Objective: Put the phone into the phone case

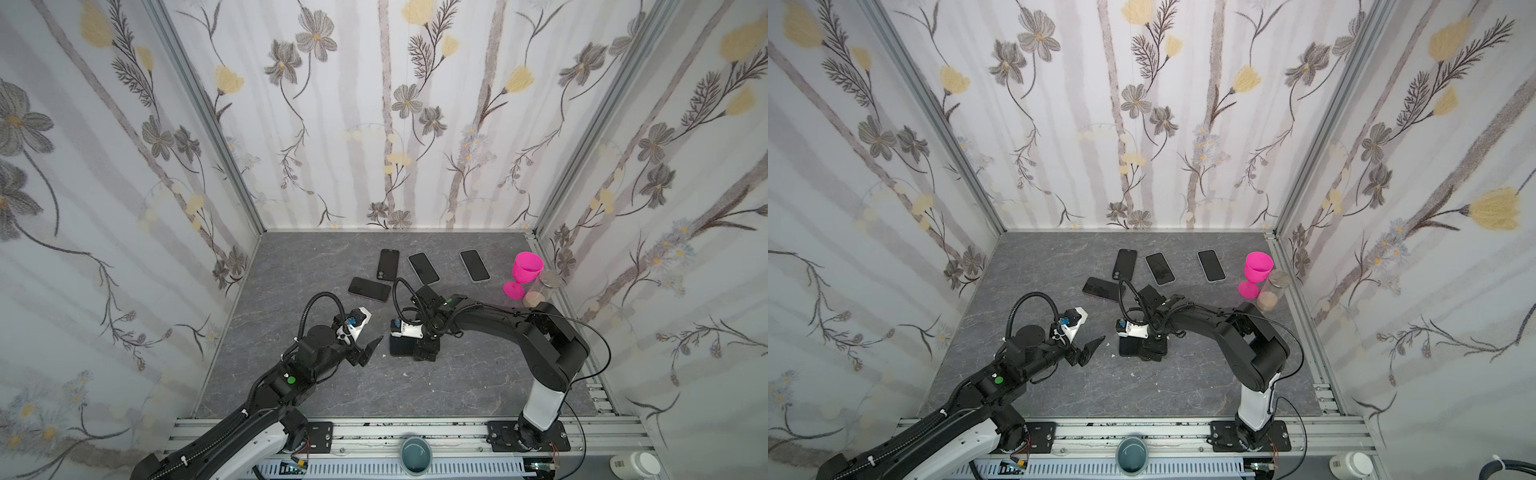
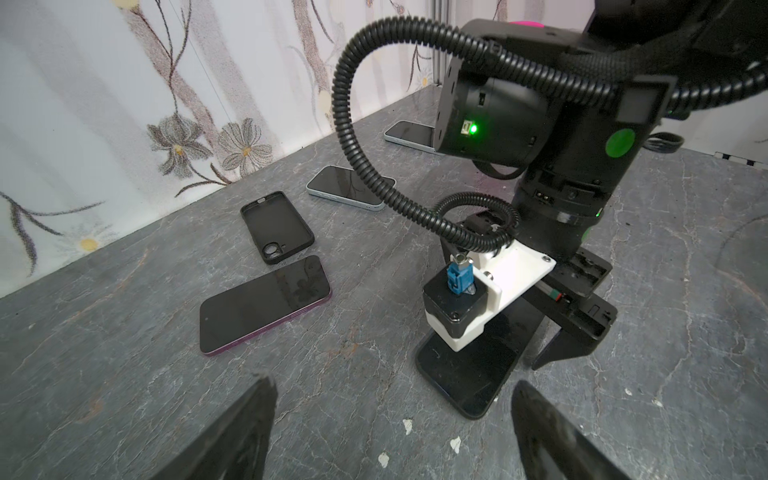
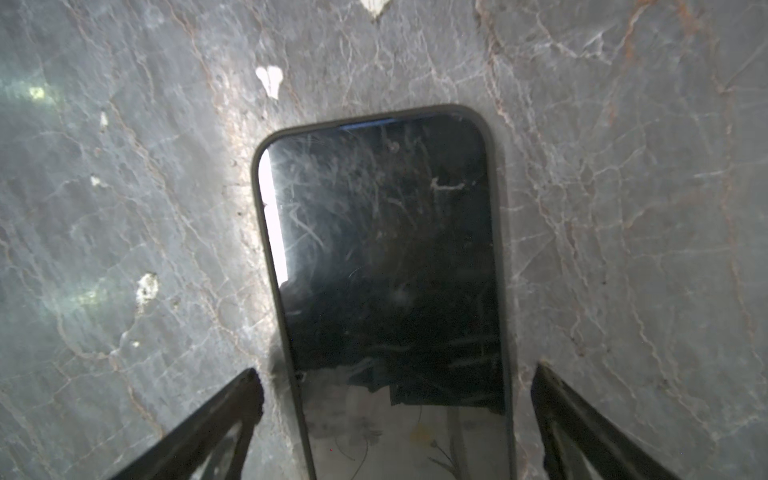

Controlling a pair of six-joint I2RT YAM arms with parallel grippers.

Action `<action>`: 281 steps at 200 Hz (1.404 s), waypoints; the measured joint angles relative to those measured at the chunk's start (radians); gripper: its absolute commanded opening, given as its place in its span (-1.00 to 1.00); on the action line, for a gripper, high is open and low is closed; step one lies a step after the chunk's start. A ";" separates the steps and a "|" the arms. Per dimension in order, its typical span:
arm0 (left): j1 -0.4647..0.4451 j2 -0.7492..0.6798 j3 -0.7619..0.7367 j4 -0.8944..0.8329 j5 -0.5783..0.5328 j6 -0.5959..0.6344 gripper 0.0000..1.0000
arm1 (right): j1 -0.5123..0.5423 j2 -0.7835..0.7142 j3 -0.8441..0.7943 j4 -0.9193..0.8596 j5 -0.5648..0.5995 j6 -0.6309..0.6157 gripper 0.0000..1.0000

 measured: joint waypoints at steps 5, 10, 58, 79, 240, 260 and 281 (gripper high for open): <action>0.000 0.000 0.000 0.000 -0.003 0.000 0.77 | 0.001 0.002 0.000 -0.001 0.006 0.001 0.94; 0.000 0.001 0.000 0.000 -0.004 0.000 0.77 | 0.002 0.003 0.000 -0.002 0.011 0.003 0.93; 0.000 0.010 0.000 0.010 -0.015 0.000 0.78 | 0.002 0.012 0.007 -0.002 0.035 0.019 0.78; 0.000 0.017 0.000 0.011 -0.015 0.000 0.78 | 0.002 0.011 0.007 -0.004 0.044 0.036 0.72; 0.000 0.018 0.000 0.014 -0.037 -0.003 0.78 | -0.212 0.043 0.066 -0.010 0.149 0.378 0.42; 0.000 0.019 0.000 0.014 -0.042 -0.005 0.78 | -0.267 0.044 0.069 -0.010 0.178 0.457 0.42; 0.000 0.022 0.000 0.014 -0.044 -0.007 0.79 | -0.320 0.044 0.070 -0.012 0.187 0.520 0.42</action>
